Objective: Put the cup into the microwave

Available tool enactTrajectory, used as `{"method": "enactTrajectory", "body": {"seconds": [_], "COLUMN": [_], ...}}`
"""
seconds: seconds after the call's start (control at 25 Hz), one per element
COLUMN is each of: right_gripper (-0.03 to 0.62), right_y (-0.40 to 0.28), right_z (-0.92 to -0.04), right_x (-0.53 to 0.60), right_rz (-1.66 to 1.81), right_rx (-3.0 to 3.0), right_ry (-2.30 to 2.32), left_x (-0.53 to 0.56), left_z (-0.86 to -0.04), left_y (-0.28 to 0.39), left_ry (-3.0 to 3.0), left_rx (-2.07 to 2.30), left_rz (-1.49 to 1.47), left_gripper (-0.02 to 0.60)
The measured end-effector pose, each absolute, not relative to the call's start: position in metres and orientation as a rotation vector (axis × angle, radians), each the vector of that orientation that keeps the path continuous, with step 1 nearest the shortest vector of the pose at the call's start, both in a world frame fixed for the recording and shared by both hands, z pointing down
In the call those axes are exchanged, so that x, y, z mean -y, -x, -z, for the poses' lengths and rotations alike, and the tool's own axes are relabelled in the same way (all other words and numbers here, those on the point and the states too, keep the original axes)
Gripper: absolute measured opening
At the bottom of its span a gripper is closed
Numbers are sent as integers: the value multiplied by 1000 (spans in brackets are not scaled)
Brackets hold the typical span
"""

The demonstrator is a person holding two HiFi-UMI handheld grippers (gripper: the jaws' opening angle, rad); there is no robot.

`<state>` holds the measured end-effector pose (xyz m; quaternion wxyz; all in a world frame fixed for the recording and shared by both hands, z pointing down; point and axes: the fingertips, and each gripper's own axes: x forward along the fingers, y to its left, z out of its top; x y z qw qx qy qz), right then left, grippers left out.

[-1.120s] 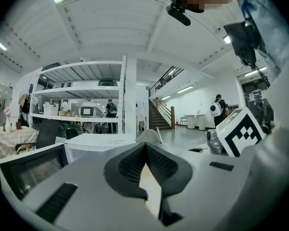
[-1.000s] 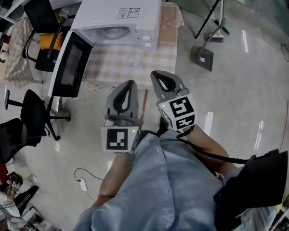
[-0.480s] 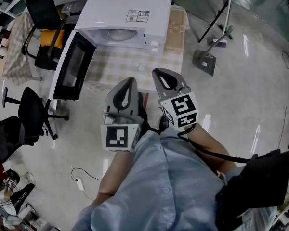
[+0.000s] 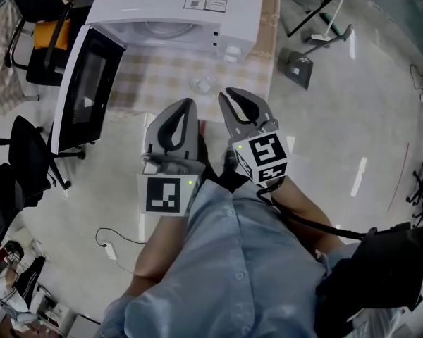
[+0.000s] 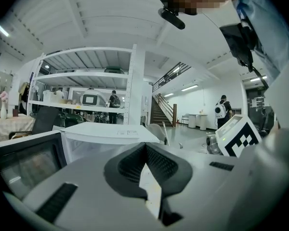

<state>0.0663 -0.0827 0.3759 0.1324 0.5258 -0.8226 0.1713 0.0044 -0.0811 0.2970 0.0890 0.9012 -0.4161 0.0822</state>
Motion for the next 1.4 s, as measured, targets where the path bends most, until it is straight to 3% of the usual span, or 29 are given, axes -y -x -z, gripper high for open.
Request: {"method": "enactTrajectory", "body": {"seconds": [0.08, 0.24, 0.6, 1.4], "right_gripper": [45, 229, 448, 463], "right_y": [-63, -55, -31, -19], "right_z": [-390, -421, -488, -571], "right_x": [87, 95, 118, 162], "right_rz": [-525, -570, -678, -633], "right_rx": [2374, 2332, 2226, 2029], "right_ry": [-1521, -1497, -1431, -1419], "left_x": [85, 90, 119, 154], "left_z": [-312, -338, -374, -428], "left_y": [-3, 2, 37, 68], "left_ry": [-2659, -2612, -2533, -2417], "left_rx": [1215, 1185, 1174, 1107], "left_rz": [-276, -309, -379, -461], "left_gripper": [5, 5, 5, 5]}}
